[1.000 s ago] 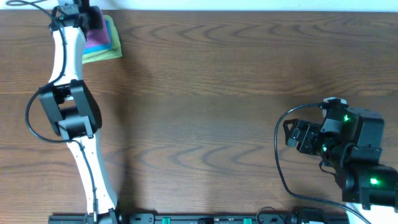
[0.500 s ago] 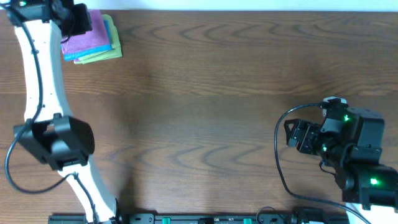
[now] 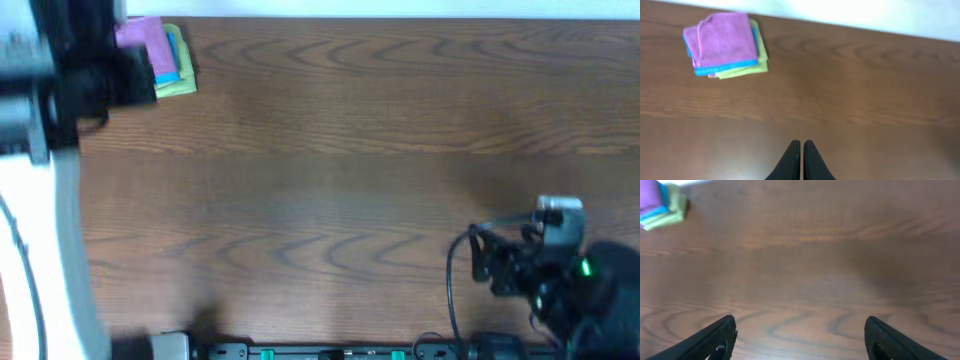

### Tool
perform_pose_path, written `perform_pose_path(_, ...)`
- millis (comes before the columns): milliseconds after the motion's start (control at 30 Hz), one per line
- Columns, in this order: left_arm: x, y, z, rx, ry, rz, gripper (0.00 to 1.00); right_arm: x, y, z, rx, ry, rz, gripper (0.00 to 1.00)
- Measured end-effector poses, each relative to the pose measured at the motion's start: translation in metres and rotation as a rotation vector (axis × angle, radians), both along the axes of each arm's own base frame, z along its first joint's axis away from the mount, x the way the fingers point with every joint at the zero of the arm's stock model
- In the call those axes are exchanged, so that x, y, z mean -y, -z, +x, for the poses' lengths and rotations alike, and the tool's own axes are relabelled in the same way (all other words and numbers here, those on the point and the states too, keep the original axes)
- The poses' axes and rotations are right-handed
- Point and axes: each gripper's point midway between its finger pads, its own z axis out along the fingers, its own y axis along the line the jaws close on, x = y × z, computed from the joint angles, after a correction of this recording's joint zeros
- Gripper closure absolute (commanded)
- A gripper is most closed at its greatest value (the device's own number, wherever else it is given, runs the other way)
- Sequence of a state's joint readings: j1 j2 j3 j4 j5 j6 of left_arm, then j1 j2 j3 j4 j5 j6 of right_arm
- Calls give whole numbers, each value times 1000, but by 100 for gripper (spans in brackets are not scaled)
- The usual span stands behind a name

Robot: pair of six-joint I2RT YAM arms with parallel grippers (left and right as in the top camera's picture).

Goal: Fold the cloth

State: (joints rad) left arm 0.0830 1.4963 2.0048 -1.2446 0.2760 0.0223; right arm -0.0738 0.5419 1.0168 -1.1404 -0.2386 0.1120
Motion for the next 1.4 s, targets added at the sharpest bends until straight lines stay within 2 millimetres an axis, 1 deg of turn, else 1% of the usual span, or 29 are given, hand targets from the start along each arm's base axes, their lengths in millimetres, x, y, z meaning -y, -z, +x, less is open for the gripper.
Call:
perform_pose_path(33, 5, 4, -16, 5, 7, -1, 94, 0, -4, -6, 18, -7, -12, 16)
perform_pose_path(67, 8, 8, -28, 18, 9, -2, 94, -1, -4, -14, 23, -15, -24, 16)
perform_pose_path(100, 11, 17, -46, 27, 6, -7, 94, -2, -1, -24, 20, -28, -39, 16)
perform_pose_path(167, 13, 30, -74, 53, -1, -12, 94, -2, 2, -34, 17, -41, -55, 15)
perform_pose_path(200, 14, 39, -90, 54, -9, -17, 94, -3, 1, -34, 26, -45, -59, 12)
perform_pose_path(267, 15, 53, -124, 80, -19, -25, 94, -4, -2, -35, 48, -59, -69, 3)
perform_pose_path(300, 16, 58, -139, 102, -24, -31, 94, -4, -4, -35, 56, -67, -76, 1)
perform_pose_path(367, 18, 68, -171, 151, -33, -39, 94, -5, -8, -32, 80, -80, -94, 1)
perform_pose_path(400, 18, 73, -182, 170, -37, -44, 89, -4, -8, -32, 84, -80, -101, 1)
perform_pose_path(433, 18, 78, -189, 179, -40, -47, 76, -4, -8, -31, 86, -79, -104, 1)
perform_pose_path(500, 19, 89, -196, 178, -47, -56, 55, -2, -8, -31, 86, -72, -111, 1)
perform_pose_path(533, 19, 94, -198, 172, -57, -64, 47, -2, -8, -31, 86, -71, -113, 1)
perform_pose_path(567, 18, 97, -199, 166, -67, -74, 15, -2, -8, -31, 84, -72, -114, 1)
perform_pose_path(600, 19, 97, -198, 165, -72, -81, 5, -1, -8, -31, 82, -72, -115, 1)
perform_pose_path(833, 19, 98, -198, 150, -130, -146, 5, -1, -4, -34, 63, -68, -117, 1)
perform_pose_path(1000, 19, 108, -206, 86, -174, -189, 4, 0, -4, -34, 62, -65, -119, 1)
perform_pose_path(1167, 16, 122, -218, 10, -204, -180, 5, 1, -4, -34, 62, -62, -121, 1)
perform_pose_path(1300, 2, 115, -208, 71, -258, -131, 5, 1, -4, -34, 62, -60, -122, 1)
perform_pose_path(1400, -9, 104, -186, 209, -284, -92, 4, 1, -3, -34, 61, -59, -122, 1)
